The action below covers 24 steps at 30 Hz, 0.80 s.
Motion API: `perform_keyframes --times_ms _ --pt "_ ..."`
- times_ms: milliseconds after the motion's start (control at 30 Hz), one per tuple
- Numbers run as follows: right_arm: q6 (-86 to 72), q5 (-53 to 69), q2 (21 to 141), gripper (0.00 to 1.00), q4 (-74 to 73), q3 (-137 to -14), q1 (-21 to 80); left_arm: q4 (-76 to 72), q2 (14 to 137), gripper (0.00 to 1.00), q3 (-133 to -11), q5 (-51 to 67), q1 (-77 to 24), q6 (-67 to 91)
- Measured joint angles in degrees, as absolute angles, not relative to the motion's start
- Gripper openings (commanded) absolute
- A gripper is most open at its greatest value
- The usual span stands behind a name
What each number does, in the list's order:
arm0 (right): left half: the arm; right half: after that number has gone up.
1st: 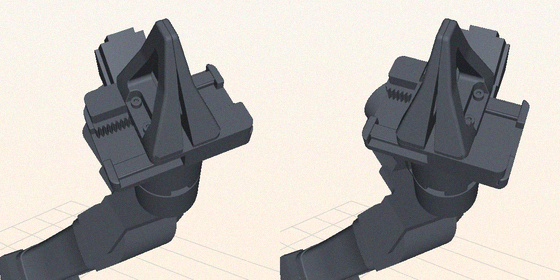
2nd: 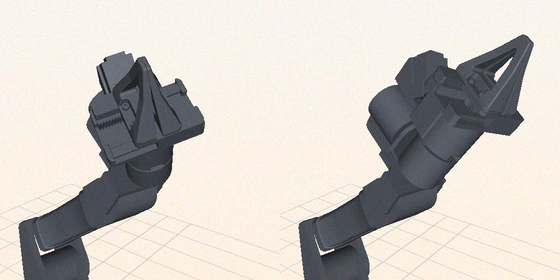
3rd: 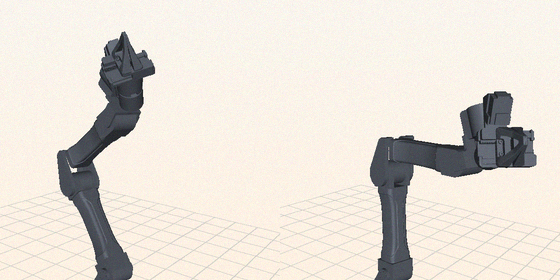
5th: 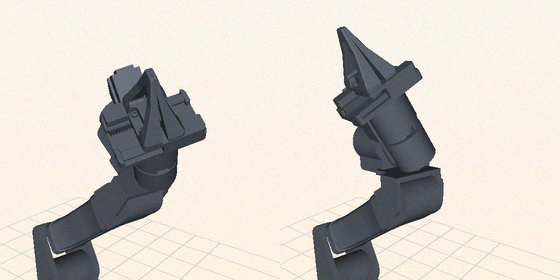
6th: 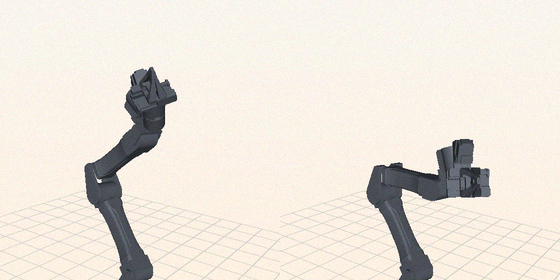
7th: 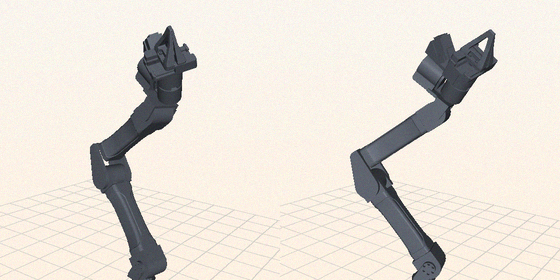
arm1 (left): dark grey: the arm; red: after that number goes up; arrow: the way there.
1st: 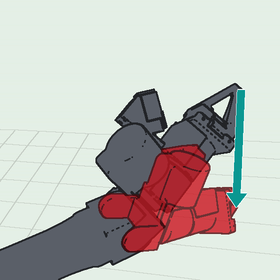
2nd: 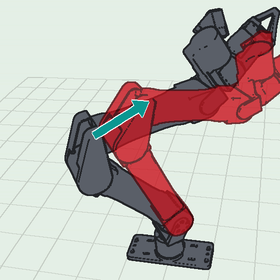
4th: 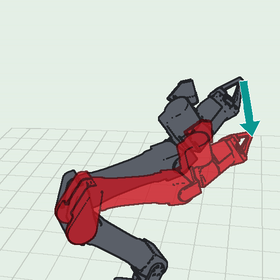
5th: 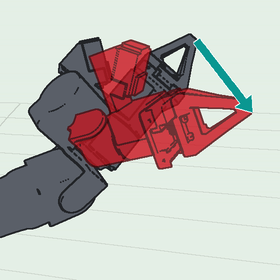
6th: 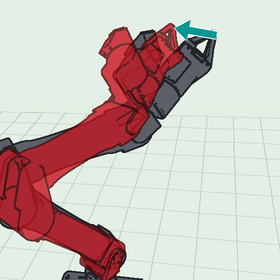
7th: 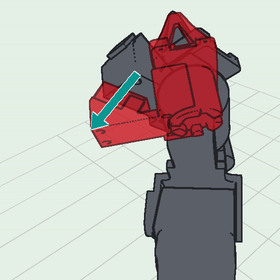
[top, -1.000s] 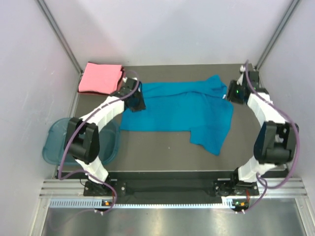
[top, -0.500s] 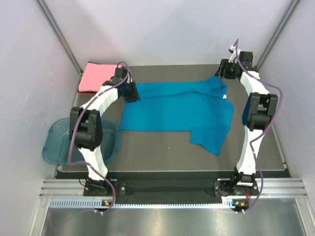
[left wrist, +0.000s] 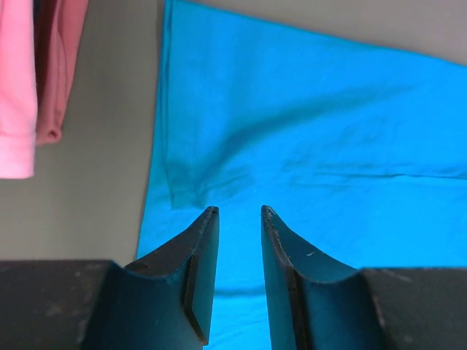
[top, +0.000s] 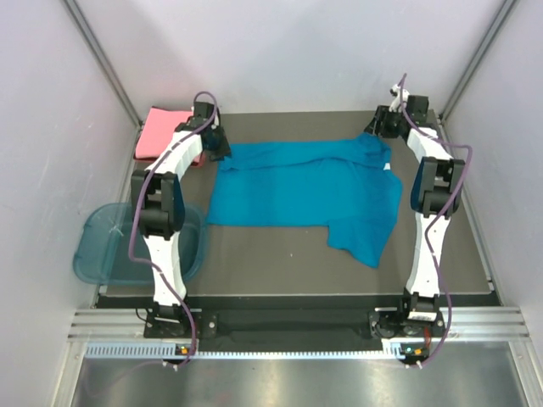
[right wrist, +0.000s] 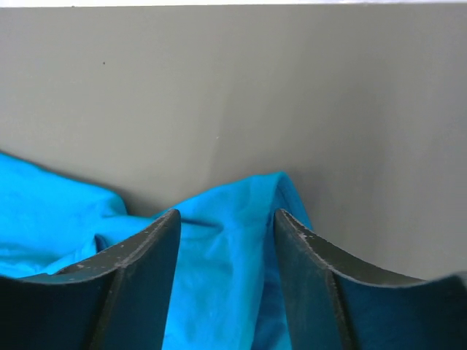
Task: Fold and stack the t-shirts
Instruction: Fold the tshirt
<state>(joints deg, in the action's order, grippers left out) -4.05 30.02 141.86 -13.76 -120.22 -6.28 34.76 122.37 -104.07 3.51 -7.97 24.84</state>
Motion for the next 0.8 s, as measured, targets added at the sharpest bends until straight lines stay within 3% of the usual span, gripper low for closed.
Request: perform_keyframes --times_ms 267,333,433,467,800 --pt "-6.74 31.44 143.61 0.50 -11.49 -120.22 -6.28 34.98 124.16 0.35 -105.25 1.17 -7.86 23.59" --pt "-7.53 31.51 143.61 0.36 -10.57 -120.22 -6.28 35.24 125.58 0.36 -105.78 -0.12 -7.75 23.09" --pt "-8.54 31.73 143.61 0.04 -8.58 -120.18 -6.28 35.83 128.11 0.37 -107.87 -0.71 -7.49 22.50" --pt "-8.99 31.79 143.61 0.00 -7.60 -120.03 -6.28 35.81 128.73 0.37 -108.31 -0.69 -7.40 22.41" --pt "-9.15 33.26 143.59 0.00 -2.04 -117.62 -6.28 38.26 129.49 0.44 -109.43 -3.64 -7.49 21.19"
